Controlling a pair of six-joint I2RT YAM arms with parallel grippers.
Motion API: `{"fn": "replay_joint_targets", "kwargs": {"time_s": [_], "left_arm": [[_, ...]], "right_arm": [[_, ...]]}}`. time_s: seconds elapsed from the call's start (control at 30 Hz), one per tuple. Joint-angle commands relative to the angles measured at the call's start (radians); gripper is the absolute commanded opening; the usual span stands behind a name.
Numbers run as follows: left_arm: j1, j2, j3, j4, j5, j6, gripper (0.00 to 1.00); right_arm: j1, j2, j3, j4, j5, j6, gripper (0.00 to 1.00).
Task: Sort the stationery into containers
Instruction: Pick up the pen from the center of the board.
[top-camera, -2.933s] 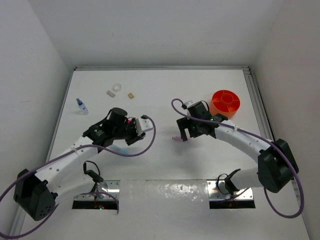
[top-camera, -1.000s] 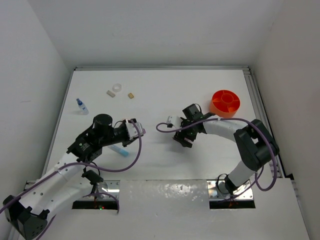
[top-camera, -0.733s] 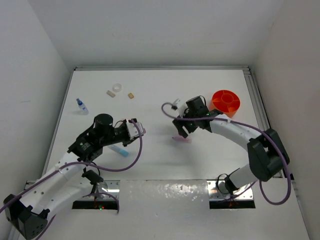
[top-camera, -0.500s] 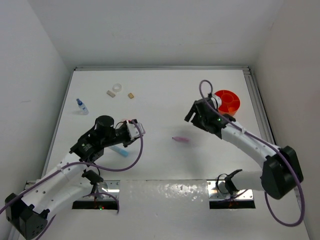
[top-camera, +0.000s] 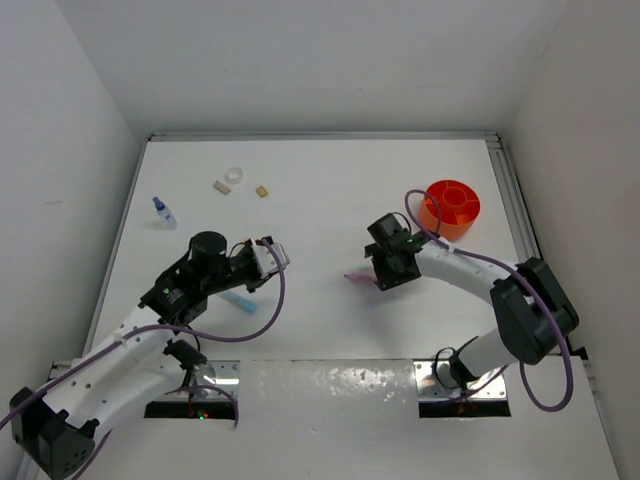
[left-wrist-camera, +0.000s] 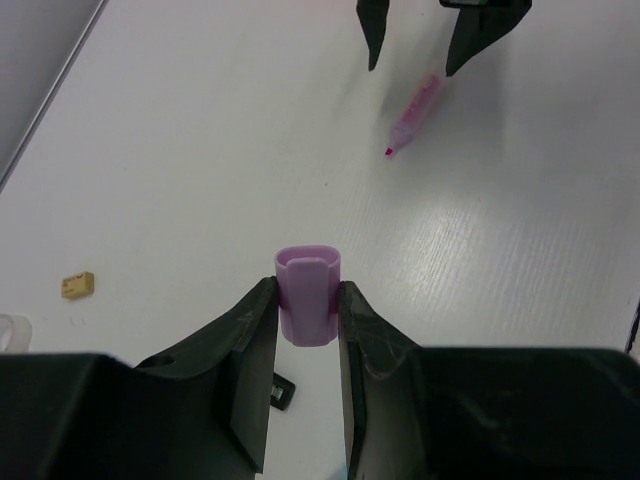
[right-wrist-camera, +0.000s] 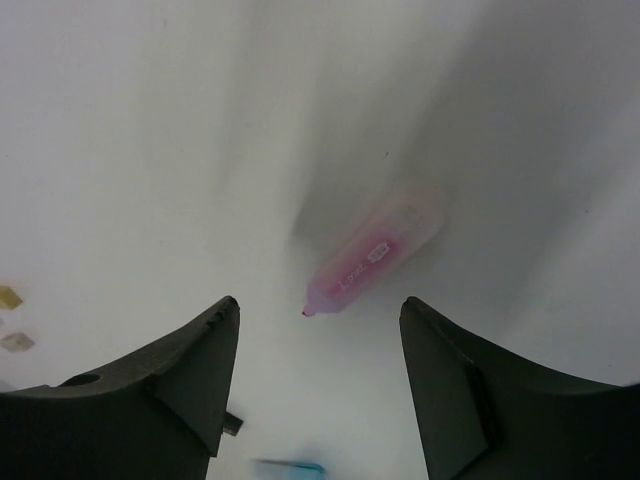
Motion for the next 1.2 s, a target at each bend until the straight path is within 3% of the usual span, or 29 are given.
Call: {"fn": "replay_joint_targets", "kwargs": {"time_s": [0.0, 0.33, 0.47, 0.63, 0.8, 0.97, 1.0, 1.1, 1.17], "left_arm": [[0.006, -0.027, -0.006, 0.034, -0.006, -0.022, 0.0], [0.009, -0.037, -0.014, 0.039, -0.023, -0.023, 0.0], [0.007, -0.033, -0.011, 0.048, -0.024, -0.022, 0.0], [0.007, -0.043, -0.012, 0.053, -0.035, -0.022, 0.0], [0.007, -0.047, -0.014, 0.056, -0.037, -0.022, 0.0], [0.007, -0.041, -0.02, 0.073, -0.023, -0.017, 0.0], [0.007, -0.035, -0.017, 0.077, -0.017, -0.022, 0.0], [0.007, -0.011, -0.012, 0.102, 0.002, -0.04, 0.0], [0.007, 0.014, -0.003, 0.12, 0.017, -0.054, 0.0]], "right_arm": [[0.011, 0.038, 0.035, -0.025, -0.048, 0.357, 0.65], [0.001, 0.119, 0.013, 0.004, -0.111, 0.403, 0.6], [-0.019, 0.171, 0.009, 0.041, -0.122, 0.405, 0.5], [-0.035, 0.203, -0.016, 0.09, -0.128, 0.408, 0.44], [-0.042, 0.208, -0.001, 0.026, -0.073, 0.365, 0.24], [-0.042, 0.179, -0.004, 0.017, 0.081, 0.23, 0.01], [-0.047, 0.164, -0.007, 0.026, 0.111, 0.201, 0.0], [-0.056, 0.134, -0.011, 0.093, 0.215, 0.002, 0.0], [-0.067, 0.107, -0.008, 0.246, 0.234, -0.304, 0.0]]}}
